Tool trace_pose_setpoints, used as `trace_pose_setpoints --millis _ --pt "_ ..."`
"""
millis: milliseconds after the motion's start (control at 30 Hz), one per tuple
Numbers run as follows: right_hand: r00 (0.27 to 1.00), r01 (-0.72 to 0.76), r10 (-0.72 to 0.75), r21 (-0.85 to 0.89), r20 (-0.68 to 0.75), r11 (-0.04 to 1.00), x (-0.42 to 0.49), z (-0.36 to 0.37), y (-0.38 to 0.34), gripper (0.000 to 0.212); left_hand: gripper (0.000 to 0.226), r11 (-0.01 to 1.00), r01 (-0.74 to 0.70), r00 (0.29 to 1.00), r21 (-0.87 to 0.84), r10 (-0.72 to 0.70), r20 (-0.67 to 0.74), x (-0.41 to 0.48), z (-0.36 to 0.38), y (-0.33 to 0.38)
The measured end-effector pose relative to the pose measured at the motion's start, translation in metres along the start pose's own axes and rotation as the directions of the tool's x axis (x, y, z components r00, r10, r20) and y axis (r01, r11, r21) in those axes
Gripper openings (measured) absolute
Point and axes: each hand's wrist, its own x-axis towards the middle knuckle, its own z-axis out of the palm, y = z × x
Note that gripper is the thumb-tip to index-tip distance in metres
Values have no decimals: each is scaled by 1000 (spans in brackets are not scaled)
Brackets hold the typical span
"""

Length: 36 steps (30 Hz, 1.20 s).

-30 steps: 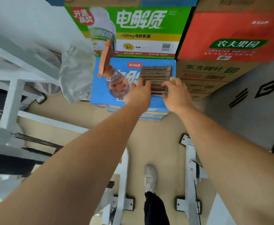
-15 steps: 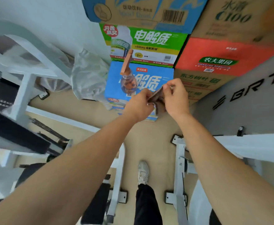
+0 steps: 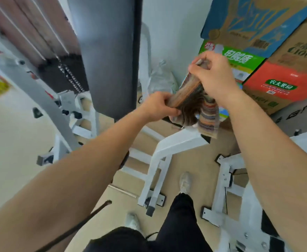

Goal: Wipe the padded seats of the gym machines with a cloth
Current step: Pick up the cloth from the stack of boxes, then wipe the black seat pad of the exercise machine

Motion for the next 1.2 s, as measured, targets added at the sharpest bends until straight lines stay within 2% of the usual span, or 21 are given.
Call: trace_pose_setpoints --millis 167,333,367,467,567,667,733,833,933,1100,1200 --pt "989 -7 3 27 148 1000 -41 98 -73 12 21 990 114 967 82 -92 -238 -114 -99 -85" --pt "938 -26 10 40 346 999 -71 196 -107 16 17 968 243 858 59 -186 -479 -193 -145 -150" --pt "918 -29 14 33 397 999 -76 213 -112 22 17 963 265 837 44 -207 -507 -206 -151 -160" --pt "832 -39 29 6 553 999 -87 261 -117 44 17 929 370 787 -2 -315 -530 -241 -157 -196" --pt "709 -38 48 -29 703 999 -92 299 -106 47 20 868 496 740 18 -411 -532 -265 -149 -232" --pt "560 56 93 -150 823 987 -88 337 -72 33 20 815 571 692 100 -412 -593 -269 -133 -268" --pt "528 141 83 -183 845 973 -86 363 -43 15 19 788 594 665 165 -365 -651 -262 -119 -292" --pt "587 192 74 -227 806 955 -74 401 4 25 25 769 600 680 219 -346 -647 -235 -94 -335" --pt "658 164 91 -260 747 951 -60 436 49 28 39 754 609 706 246 -373 -602 -200 -69 -382" --pt "733 120 107 -283 672 952 -42 495 126 23 29 703 643 709 304 -396 -584 -137 -39 -458" --pt "803 80 107 -284 586 956 -30 534 170 25 30 728 631 691 269 -369 -622 -102 -29 -502"
